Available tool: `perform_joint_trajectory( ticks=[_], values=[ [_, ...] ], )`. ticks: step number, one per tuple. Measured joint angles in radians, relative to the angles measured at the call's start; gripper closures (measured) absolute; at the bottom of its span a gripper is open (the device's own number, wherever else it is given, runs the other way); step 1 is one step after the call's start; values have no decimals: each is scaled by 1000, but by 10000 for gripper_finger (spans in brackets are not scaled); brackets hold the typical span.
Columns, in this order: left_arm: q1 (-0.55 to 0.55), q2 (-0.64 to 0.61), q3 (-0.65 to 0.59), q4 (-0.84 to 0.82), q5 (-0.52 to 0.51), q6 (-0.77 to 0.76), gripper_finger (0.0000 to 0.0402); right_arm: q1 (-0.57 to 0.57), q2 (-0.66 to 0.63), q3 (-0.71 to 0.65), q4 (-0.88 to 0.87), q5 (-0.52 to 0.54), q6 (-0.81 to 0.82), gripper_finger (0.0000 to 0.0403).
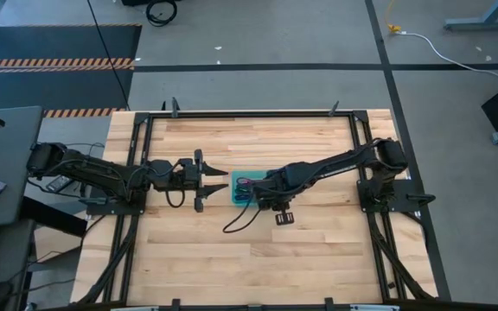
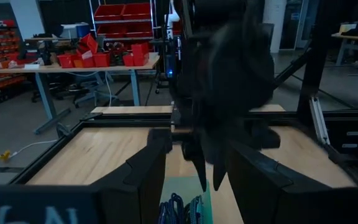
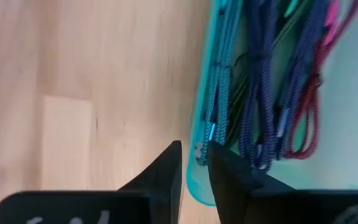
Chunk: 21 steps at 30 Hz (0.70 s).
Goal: Pick and place USB-C Cables
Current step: Return to Home Position
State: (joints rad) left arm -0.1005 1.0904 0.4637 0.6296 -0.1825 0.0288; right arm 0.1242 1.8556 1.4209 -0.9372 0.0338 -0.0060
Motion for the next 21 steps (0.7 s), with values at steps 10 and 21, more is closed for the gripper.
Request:
perform_joint_trajectory(
  ticks=[10, 21],
  values=[
    [0, 0, 0, -2, 0, 0, 230, 0, -174, 0, 105, 13, 75, 301],
    [0, -93, 0, -158, 0, 0, 236, 32, -406, -43, 150, 147, 128, 391]
  ],
)
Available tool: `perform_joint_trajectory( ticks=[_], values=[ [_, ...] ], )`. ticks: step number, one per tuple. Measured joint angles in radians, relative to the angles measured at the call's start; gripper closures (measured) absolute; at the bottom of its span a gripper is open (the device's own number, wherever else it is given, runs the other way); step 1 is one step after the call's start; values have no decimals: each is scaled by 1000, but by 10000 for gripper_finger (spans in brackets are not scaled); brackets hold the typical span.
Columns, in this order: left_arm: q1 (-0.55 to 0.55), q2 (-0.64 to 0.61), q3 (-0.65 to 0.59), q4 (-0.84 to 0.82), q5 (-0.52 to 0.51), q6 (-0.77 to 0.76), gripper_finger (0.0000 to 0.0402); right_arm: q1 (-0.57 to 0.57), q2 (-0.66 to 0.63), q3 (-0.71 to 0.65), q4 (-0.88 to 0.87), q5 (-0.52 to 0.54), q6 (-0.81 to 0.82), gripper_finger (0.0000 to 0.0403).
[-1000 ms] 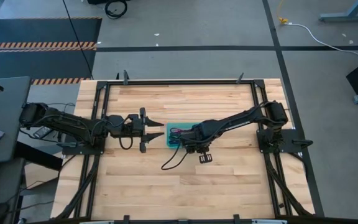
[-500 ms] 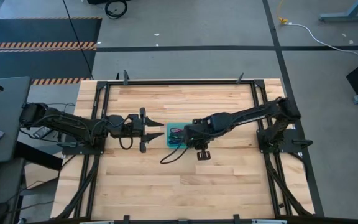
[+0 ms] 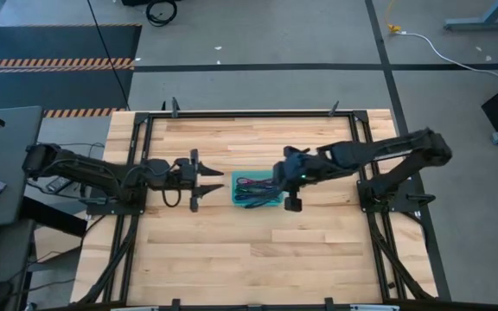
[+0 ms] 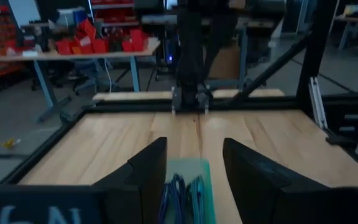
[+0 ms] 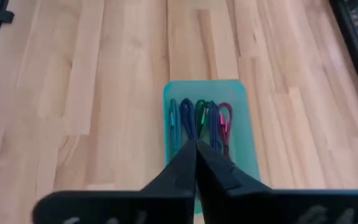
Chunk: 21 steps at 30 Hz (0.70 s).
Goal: Pick and place USB-C Cables
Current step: Return to Home Position
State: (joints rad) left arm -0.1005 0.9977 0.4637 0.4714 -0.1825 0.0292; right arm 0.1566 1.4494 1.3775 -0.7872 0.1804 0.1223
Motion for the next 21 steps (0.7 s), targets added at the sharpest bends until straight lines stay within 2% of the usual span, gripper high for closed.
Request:
perform_joint_trajectory(
  ticks=[3, 7, 8, 14, 18, 21],
  values=[
    [0, -61, 0, -96, 0, -22, 273, 10, -59, -72, 47, 25, 26, 394],
    [0, -127, 0, -190, 1, -61, 373, 18, -154, -209, 177, 32, 55, 398],
    [0, -137, 0, -211, 1, -74, 386, 19, -178, -249, 211, 31, 61, 399],
    [-16, -170, -6, -284, -11, -101, 397, 23, -350, -484, 383, 35, 108, 400],
    [-52, -176, -88, -223, -33, -121, 398, 38, -470, -607, 479, 46, 131, 401],
    [-67, -204, -192, -118, -66, -150, 399, 60, -543, -678, 523, 100, 137, 402]
  ],
)
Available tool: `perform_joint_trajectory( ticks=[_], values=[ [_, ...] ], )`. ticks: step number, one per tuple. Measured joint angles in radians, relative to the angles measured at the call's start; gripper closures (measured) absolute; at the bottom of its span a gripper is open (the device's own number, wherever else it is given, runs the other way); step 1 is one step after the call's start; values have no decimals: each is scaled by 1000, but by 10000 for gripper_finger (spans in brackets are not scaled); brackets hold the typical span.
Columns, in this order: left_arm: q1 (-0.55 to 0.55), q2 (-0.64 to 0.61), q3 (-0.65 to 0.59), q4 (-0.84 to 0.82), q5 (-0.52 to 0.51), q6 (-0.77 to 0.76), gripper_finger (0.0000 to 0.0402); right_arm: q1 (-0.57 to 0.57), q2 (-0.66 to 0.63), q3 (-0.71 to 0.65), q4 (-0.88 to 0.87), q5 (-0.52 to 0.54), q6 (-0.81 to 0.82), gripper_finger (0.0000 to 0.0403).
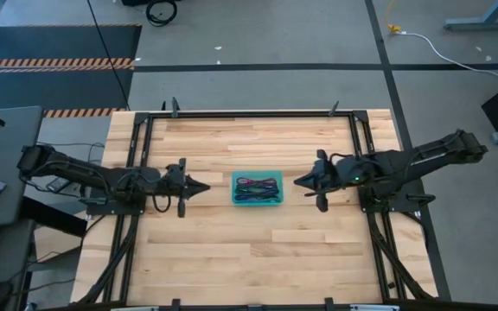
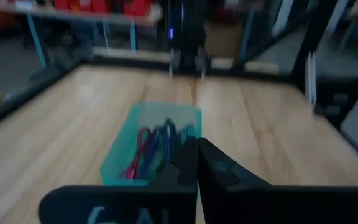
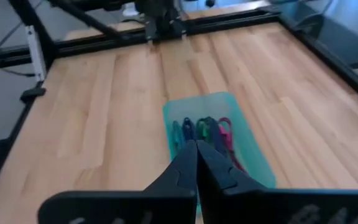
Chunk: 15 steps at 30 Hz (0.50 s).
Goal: Pick and place USB-C Cables
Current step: Return to Home Position
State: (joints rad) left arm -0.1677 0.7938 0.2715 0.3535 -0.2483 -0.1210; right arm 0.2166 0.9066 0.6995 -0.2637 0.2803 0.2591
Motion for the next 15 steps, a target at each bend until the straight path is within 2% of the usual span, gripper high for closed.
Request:
perform_joint_trajectory(
  ticks=[4, 15],
  values=[
    [0, -87, -112, 175, -3, 6, 400, 29, -69, -79, 51, 61, 1, 402],
    [14, -343, -263, 171, -15, 3, 401, 89, -203, -288, 187, 146, 56, 402]
  ],
)
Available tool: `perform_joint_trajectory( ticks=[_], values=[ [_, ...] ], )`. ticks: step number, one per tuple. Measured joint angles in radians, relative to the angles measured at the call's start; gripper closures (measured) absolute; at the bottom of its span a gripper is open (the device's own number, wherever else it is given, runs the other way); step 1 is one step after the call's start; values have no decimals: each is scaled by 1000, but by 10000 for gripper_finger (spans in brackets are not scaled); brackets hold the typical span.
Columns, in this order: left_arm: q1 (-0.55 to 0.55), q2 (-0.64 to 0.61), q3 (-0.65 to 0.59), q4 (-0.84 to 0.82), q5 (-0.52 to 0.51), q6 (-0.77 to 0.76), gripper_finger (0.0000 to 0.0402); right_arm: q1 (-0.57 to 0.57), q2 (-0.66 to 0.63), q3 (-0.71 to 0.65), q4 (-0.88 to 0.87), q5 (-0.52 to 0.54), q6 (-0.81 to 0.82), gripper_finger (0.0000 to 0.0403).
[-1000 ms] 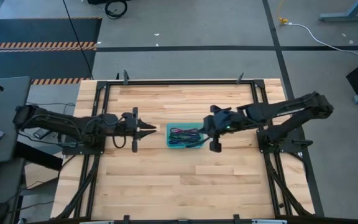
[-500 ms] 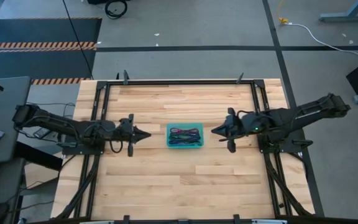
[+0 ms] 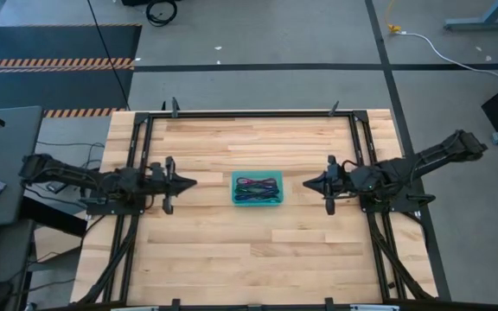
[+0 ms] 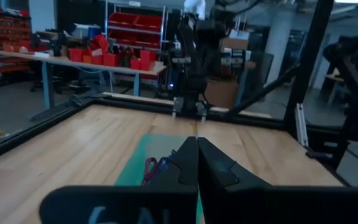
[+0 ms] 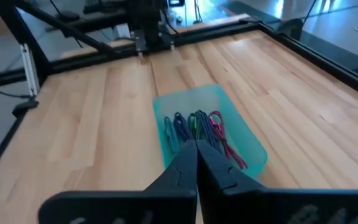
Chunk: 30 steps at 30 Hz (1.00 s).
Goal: Pick and place USB-C Cables
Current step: Return to Home Position
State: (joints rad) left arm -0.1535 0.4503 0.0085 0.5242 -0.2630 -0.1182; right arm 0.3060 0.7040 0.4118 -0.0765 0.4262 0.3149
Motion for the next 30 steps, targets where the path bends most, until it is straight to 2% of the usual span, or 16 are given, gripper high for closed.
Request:
perform_joint_trajectory(
  ticks=[13, 30],
  values=[
    [0, -120, 0, -62, -3, 38, 400, 22, -146, -204, 199, 30, -9, 402],
    [0, -277, -1, -207, -3, 60, 398, 22, -426, -349, 193, 30, -57, 402]
  ],
)
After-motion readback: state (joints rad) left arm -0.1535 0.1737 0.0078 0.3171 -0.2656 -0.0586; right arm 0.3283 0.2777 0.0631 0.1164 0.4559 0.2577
